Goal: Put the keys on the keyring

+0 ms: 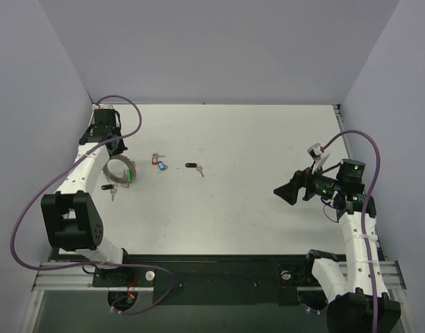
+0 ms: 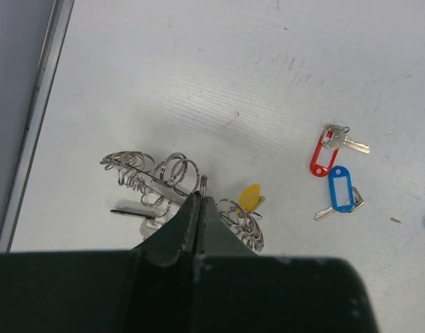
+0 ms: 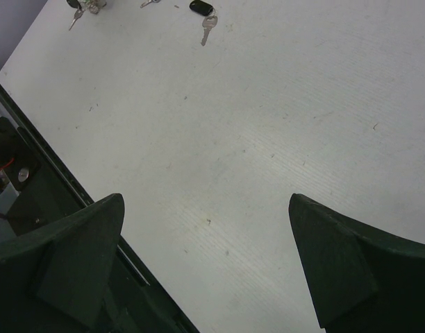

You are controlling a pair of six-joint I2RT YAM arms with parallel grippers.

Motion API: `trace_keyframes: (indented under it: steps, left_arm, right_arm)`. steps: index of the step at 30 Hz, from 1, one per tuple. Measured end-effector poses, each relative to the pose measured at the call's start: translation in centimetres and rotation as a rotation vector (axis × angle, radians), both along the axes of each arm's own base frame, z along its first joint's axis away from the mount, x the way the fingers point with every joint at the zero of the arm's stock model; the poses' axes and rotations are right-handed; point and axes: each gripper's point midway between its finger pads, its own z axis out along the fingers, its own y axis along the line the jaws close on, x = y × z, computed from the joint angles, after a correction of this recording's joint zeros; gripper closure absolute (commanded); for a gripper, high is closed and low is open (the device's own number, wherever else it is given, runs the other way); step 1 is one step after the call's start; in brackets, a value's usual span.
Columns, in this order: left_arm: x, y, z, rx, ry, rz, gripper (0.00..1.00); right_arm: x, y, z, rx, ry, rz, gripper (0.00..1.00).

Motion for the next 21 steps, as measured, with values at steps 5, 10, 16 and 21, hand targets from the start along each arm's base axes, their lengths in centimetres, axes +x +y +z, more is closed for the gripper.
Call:
trace_keyframes:
  steps: [5, 10, 16, 21]
  left_arm:
    - [-0.5, -1.4, 2.8, -0.039, -0.068, -0.044, 1.0]
    - [-1.7, -6.1, 6.6, -0.086, -0.156, -0.184, 1.0]
    - [-4.3, -14.0, 10.1, -0.14, -0.216, -0.409, 1.0]
    - [-6.5, -21.1, 13.0, -0.215, -0.253, -0.595, 1.0]
  right_arm:
    - [0.0, -0.1, 0.0, 0.0, 0.0, -0.005, 0.0]
    - [0.1, -0.2, 0.1, 0.001, -0.003, -0.01, 0.0]
    - [0.1, -0.5, 0.2, 0.004, -0.006, -0.02, 0.0]
    - [0.3, -0.9, 0.3, 0.005, -0.011, -0.038, 0.0]
